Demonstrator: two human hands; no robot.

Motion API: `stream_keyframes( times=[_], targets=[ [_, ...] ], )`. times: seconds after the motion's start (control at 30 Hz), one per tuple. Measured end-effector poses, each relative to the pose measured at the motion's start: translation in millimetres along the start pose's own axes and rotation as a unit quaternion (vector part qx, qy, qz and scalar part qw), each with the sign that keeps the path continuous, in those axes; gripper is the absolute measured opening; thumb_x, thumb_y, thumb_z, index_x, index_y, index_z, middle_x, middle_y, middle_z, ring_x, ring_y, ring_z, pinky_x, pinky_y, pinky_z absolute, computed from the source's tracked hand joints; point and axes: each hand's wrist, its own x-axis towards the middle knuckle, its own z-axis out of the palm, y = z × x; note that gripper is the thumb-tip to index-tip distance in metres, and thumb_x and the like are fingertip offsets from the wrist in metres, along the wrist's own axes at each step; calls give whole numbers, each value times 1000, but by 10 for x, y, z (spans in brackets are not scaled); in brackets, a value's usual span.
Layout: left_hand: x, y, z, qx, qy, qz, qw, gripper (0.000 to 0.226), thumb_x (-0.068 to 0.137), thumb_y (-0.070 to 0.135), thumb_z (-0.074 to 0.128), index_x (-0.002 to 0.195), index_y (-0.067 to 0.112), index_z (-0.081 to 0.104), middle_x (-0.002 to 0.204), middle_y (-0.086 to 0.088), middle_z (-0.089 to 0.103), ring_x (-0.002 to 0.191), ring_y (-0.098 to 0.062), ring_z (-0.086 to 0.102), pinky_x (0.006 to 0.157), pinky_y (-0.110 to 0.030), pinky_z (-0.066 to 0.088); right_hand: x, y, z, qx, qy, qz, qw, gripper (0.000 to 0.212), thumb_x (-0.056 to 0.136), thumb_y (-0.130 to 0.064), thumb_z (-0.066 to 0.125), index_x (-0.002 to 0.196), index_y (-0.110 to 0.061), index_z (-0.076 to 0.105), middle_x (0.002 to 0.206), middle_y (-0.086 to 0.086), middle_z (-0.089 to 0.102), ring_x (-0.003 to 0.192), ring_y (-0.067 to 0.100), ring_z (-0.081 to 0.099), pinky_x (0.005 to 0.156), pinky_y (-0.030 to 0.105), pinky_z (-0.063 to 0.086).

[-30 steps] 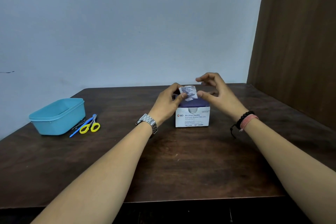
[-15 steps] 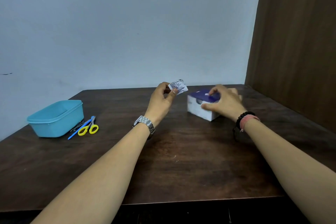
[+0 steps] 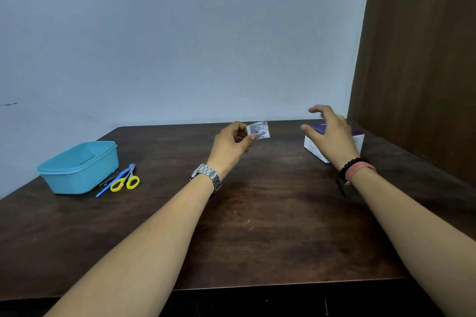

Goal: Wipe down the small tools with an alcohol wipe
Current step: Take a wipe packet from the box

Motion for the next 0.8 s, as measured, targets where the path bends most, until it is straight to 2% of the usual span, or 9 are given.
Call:
stream_keyframes(
  times=[0.03,0.1,0.2,0.3,0.53,0.67,0.8],
  targets=[
    [-8,6,10,-5,-6,-1,1000,8,88,16,69,88,13,62,88,-9,68,73,-17,65,75,-40,60,-32,-111,27,79,-27,-16,996,28,88,-28,67,114,-24,58,121,-4,62,115,19,56,89,25,42],
    [-25,12,21,-10,-16,0,1000,7,88,13,69,91,11,64,86,-10,68,70,-16,65,72,-33,59,-107,-285,107,149,-75,-38,985,15,89,-18,67,103,-21,64,101,-6,70,98,11,65,79,13,46],
    [-37,14,19,-16,-28,-1,999,5,90,9,66,94,12,67,84,-9,69,69,-16,66,71,-30,59,-168,-395,220,204,-120,-23,971,10,87,-13,69,95,-20,68,88,-4,72,82,8,69,76,20,53],
    [-34,7,17,-15,-36,-1,999,13,92,6,62,100,12,70,85,-9,70,70,-16,67,74,-29,59,-188,-424,230,250,-135,-6,959,13,87,-7,68,90,-19,66,81,1,72,69,9,69,69,25,54],
    [-56,13,26,-15,-45,9,999,21,92,5,62,108,12,72,86,-5,72,71,-10,68,74,-26,59,-200,-415,231,264,-133,-8,955,13,85,-3,69,92,-13,64,75,2,72,70,14,69,67,23,54],
    [-67,15,32,6,-47,24,999,21,92,4,61,109,11,72,88,-8,73,74,-14,70,73,-23,58,-207,-412,231,243,-130,-28,961,11,85,-2,69,92,-10,67,79,5,73,70,15,69,68,24,57],
    [-69,25,30,30,-52,39,997,21,92,5,62,109,12,72,89,-6,74,76,-13,71,74,-23,59,-195,-394,279,213,-153,-18,965,10,92,-14,63,90,-17,73,82,3,74,71,9,70,69,26,58]
  ],
)
